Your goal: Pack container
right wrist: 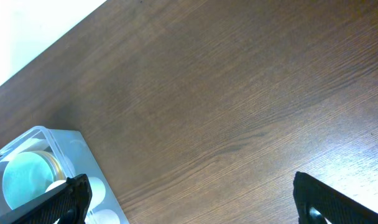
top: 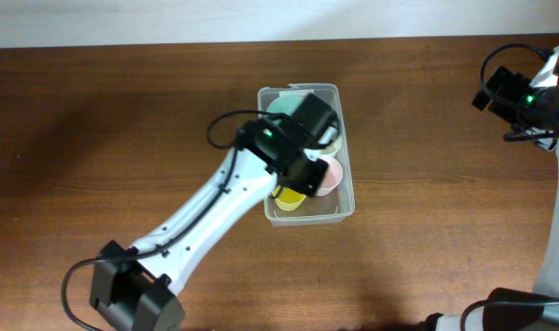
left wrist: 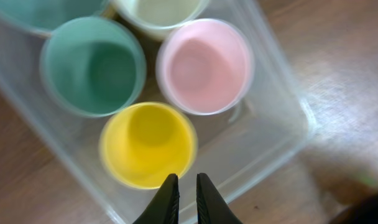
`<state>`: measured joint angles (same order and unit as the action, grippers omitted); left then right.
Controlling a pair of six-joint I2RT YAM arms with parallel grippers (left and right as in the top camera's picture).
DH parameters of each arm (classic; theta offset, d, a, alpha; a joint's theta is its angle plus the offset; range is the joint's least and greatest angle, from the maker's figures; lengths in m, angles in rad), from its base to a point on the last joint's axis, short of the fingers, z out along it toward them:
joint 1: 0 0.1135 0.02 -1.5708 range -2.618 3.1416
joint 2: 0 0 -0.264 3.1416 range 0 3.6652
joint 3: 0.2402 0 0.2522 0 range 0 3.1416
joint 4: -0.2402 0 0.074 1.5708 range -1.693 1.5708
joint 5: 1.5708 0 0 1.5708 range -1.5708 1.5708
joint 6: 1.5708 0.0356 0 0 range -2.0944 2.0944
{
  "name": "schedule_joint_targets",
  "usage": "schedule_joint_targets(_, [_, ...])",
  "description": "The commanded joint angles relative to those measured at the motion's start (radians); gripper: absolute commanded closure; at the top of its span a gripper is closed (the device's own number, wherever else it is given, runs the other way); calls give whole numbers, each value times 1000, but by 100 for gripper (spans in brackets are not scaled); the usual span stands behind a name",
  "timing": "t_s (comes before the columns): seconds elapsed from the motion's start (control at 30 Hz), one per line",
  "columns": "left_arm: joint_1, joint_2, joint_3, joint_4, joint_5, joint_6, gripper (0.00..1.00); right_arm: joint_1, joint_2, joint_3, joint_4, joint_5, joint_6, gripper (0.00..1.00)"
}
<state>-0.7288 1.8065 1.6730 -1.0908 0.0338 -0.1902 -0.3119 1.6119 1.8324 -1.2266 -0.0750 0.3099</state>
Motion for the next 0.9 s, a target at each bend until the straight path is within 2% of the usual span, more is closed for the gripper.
schedule_joint_targets(0.0, [-55, 13, 13, 27, -17, 35, 87, -3, 1, 1, 0, 8, -3, 1])
schedule_joint_targets(0.3, [-88, 180, 13, 51, 16, 35, 88, -3, 1, 1, 0, 8, -3, 1])
schedule_joint_targets(0.77, [-87, 254, 13, 139, 0, 61, 88, -3, 1, 1, 0, 8, -3, 1])
schedule_joint_targets(0.87, [-87, 249, 20, 139, 0, 64, 91, -3, 1, 1, 0, 8, -3, 1])
